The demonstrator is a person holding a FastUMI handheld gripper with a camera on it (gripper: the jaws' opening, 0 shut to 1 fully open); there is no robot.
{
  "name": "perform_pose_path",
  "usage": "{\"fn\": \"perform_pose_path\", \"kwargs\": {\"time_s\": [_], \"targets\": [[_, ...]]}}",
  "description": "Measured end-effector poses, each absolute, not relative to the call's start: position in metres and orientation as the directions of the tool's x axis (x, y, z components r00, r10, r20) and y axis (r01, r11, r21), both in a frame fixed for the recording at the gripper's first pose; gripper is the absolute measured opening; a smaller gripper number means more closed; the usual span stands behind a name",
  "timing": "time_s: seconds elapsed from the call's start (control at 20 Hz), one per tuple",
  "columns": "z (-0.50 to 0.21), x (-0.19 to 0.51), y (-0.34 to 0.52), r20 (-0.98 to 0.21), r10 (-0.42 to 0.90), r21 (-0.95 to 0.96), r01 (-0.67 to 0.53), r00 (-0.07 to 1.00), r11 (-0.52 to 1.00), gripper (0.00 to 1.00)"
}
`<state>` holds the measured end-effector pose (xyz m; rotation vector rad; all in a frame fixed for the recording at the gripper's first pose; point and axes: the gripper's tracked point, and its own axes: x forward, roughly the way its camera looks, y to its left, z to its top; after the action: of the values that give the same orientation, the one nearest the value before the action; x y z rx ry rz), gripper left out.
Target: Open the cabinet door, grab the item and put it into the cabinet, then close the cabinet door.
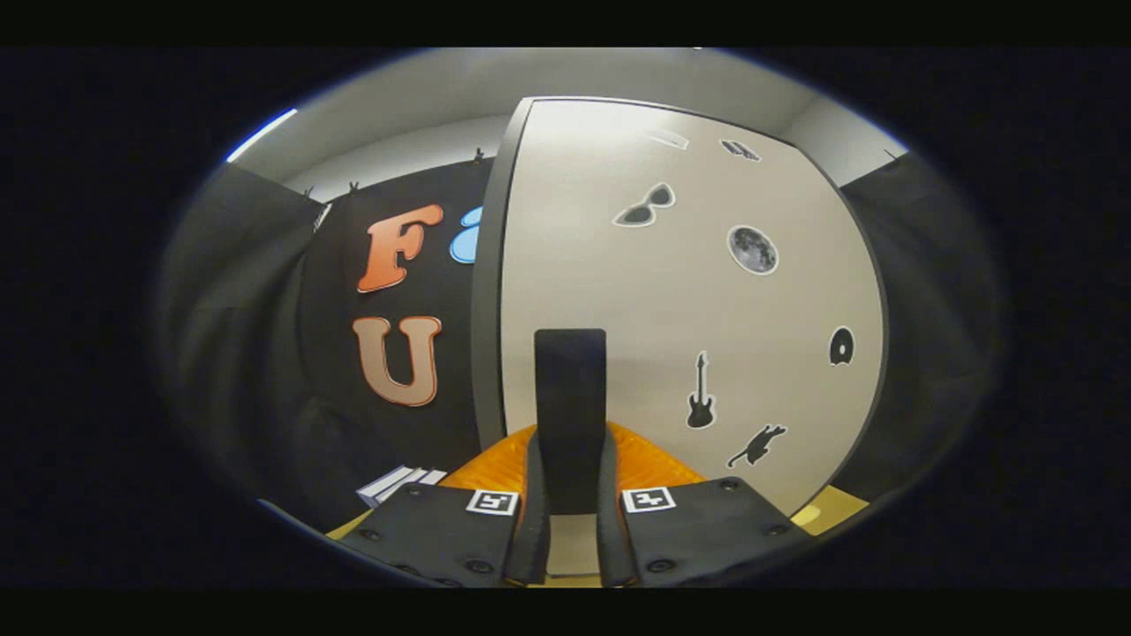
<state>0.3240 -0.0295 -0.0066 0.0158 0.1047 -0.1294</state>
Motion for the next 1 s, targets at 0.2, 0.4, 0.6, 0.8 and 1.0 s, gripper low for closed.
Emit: {"fn": "perform_pose_path", "kwargs": {"time_s": [0.2,0.4,0.6,0.8,1.0], "targets": [[-0.005,0.301,-0.030,-0.122,-0.155,0.010,0.157,0.980,0.987,0.29],[0.003,0.253,-0.039,-0.122,-0.161,0.025,0.165,0.979,0.986,0.29],[0.010,0.200,-0.057,-0.141,-0.134,0.036,0.141,0.981,0.989,0.29],[0.015,0.156,-0.081,-0.132,-0.089,0.062,0.098,0.987,0.993,0.29],[0.021,0.115,-0.111,-0.108,-0.037,0.091,0.047,0.993,0.995,0.29]]}}
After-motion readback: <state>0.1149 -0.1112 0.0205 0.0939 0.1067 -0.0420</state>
